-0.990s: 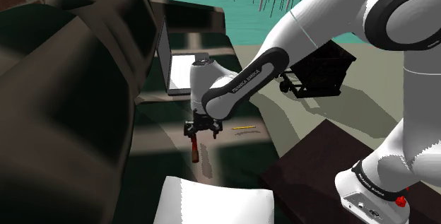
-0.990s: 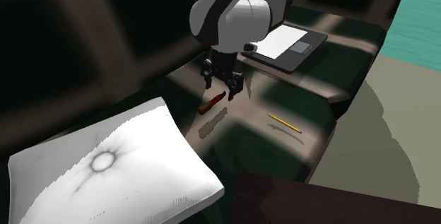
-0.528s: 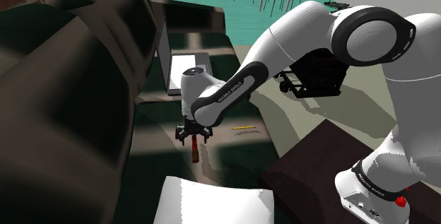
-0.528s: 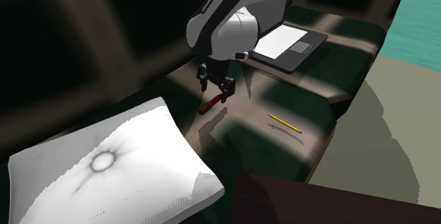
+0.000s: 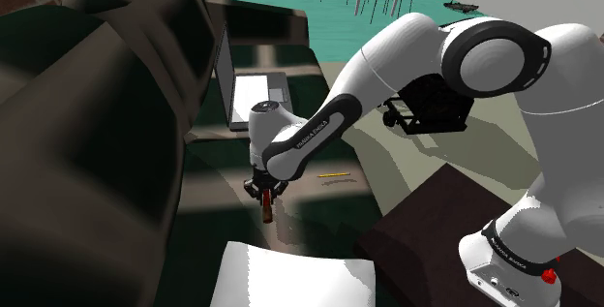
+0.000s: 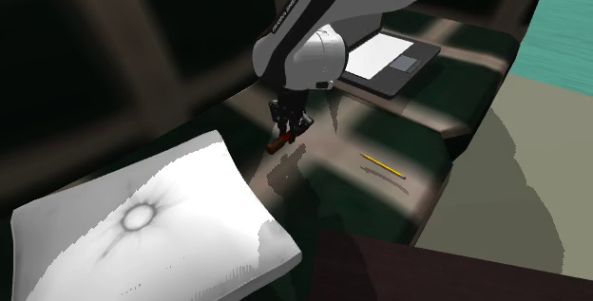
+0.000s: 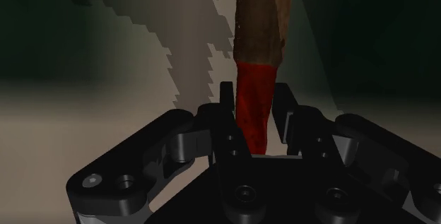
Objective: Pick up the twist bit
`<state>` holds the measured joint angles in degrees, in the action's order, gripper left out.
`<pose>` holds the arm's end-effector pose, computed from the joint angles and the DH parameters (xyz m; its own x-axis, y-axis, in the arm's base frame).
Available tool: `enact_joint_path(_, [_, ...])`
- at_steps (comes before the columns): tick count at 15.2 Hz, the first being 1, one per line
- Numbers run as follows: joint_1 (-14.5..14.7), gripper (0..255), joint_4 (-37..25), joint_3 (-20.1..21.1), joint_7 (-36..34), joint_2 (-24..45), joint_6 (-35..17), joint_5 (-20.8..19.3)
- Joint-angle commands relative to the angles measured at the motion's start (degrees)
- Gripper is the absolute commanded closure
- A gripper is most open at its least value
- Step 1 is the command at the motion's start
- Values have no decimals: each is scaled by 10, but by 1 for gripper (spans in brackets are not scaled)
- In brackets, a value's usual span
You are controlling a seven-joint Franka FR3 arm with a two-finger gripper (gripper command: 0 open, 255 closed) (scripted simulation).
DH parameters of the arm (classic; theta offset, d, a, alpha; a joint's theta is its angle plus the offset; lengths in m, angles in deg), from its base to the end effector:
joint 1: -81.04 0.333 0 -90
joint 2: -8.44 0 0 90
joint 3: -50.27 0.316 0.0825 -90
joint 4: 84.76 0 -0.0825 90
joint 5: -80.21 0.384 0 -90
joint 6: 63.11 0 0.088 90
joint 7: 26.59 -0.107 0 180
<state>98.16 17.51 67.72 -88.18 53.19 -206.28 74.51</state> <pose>0.5381 0.3584 0.1294 0.8826 -0.4455 -0.1500 -0.4567 -0.8883 -0.0492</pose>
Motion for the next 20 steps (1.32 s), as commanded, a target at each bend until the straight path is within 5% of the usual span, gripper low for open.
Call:
enact_joint_path(1, [0,255,0,0,0,0,0,0])
enact_joint_path(20, [-16,255,20,20,2,-80,59,18])
